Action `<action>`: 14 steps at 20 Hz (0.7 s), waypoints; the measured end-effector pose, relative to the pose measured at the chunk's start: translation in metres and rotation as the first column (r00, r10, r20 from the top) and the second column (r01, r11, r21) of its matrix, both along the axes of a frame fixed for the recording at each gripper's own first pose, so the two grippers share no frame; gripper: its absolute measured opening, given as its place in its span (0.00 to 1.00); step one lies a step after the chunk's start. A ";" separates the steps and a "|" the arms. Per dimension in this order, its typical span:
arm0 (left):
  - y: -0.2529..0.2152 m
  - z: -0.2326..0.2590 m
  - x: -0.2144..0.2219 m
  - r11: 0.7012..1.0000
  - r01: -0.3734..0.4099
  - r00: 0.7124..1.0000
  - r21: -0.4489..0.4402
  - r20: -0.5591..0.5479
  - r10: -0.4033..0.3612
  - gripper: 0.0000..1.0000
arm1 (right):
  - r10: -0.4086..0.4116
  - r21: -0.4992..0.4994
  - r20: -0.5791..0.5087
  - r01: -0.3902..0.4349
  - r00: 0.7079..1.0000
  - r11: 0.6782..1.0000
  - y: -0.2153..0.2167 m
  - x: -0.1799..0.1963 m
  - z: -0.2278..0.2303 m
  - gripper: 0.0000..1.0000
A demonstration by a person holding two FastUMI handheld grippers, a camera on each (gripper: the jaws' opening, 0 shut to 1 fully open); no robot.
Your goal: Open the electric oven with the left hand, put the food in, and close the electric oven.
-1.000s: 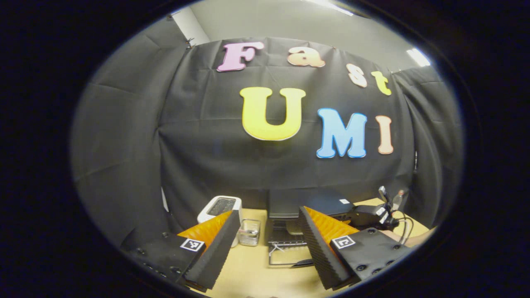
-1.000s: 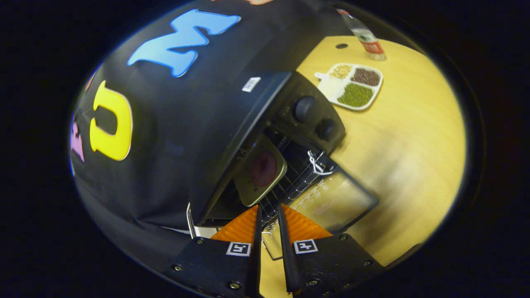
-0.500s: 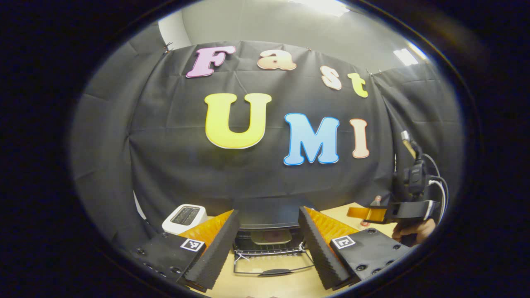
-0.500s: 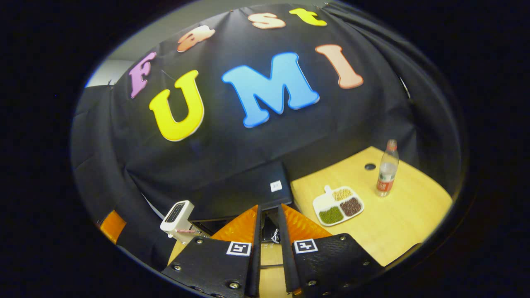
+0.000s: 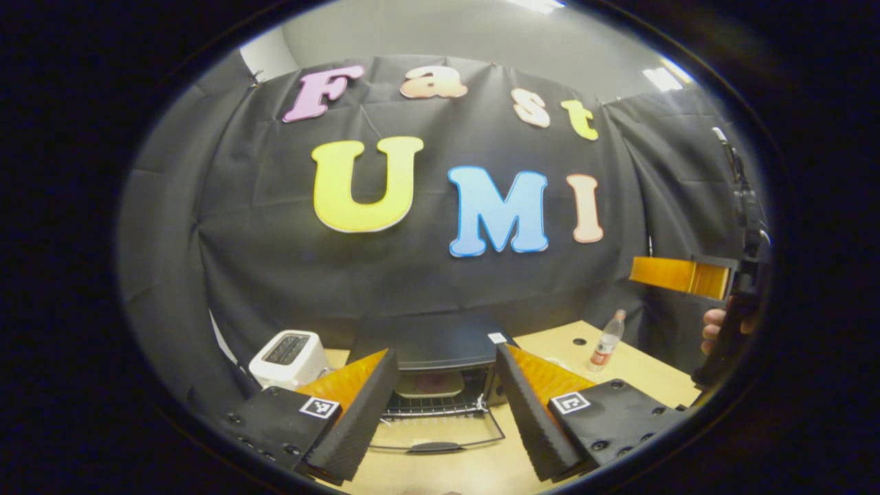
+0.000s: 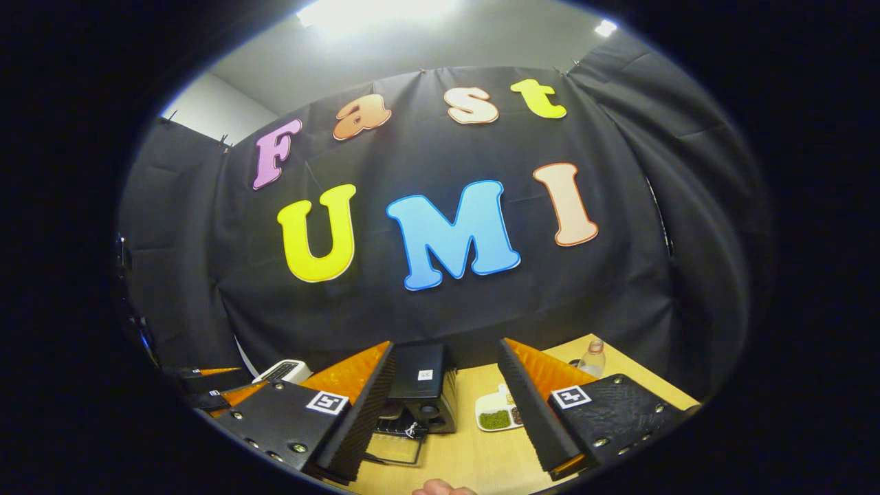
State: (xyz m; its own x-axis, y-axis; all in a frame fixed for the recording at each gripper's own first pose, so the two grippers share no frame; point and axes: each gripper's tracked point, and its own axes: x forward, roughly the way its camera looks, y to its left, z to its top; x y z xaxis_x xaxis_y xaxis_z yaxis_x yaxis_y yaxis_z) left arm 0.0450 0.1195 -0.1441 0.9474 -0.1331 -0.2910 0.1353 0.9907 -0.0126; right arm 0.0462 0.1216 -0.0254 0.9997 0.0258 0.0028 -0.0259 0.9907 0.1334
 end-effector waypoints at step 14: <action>-0.002 -0.214 -0.032 0.997 0.043 0.752 0.066 -0.660 0.011 0.96 | -0.094 0.042 -0.135 0.100 0.986 0.994 -0.066 0.010 -0.040 0.92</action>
